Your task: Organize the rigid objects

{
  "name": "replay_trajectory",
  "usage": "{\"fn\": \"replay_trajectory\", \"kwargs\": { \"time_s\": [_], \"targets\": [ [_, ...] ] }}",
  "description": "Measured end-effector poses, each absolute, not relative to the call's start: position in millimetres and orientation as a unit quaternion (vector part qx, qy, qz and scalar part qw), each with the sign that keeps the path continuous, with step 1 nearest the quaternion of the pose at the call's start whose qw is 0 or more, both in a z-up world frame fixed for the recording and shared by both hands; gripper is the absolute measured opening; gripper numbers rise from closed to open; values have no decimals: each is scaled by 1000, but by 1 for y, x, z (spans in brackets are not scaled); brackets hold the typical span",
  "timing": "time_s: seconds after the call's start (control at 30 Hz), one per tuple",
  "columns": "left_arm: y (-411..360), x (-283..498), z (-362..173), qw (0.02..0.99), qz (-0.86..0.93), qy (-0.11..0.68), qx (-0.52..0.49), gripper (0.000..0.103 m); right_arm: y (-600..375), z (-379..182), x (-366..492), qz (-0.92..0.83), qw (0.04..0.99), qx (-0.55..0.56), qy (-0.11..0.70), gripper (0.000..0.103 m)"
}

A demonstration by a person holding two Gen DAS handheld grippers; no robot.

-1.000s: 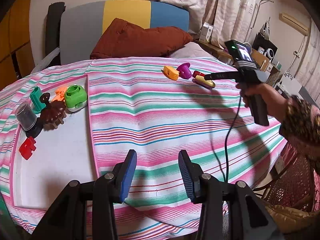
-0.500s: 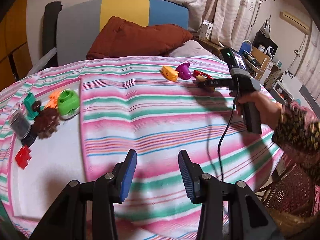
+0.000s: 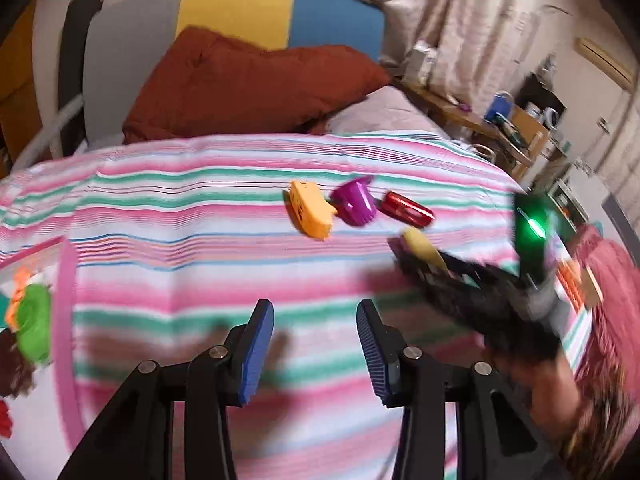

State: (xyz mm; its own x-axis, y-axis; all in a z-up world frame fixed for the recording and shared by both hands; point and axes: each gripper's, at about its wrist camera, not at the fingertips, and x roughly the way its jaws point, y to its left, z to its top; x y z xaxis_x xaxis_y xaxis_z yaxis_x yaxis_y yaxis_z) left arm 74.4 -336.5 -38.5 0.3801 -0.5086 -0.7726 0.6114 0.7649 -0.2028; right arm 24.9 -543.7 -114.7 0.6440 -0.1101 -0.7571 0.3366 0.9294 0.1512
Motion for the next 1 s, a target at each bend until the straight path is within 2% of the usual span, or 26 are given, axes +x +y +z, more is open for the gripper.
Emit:
{"fn": "replay_trajectory", "kwargs": {
  "time_s": [0.23, 0.57, 0.73, 1.0],
  "targets": [
    [-393, 126, -63, 827, -296, 470, 83, 44, -548, -116, 24, -123, 896, 146, 401, 45],
    [-422, 159, -86, 821, -293, 487, 62, 44, -552, -117, 22, -124, 895, 161, 397, 45],
    [-421, 157, -84, 827, -292, 476, 71, 22, -553, -118, 21, -123, 895, 168, 394, 45],
    [-392, 137, -78, 828, -304, 461, 98, 19, -551, -118, 22, -126, 895, 165, 395, 45]
  ]
}}
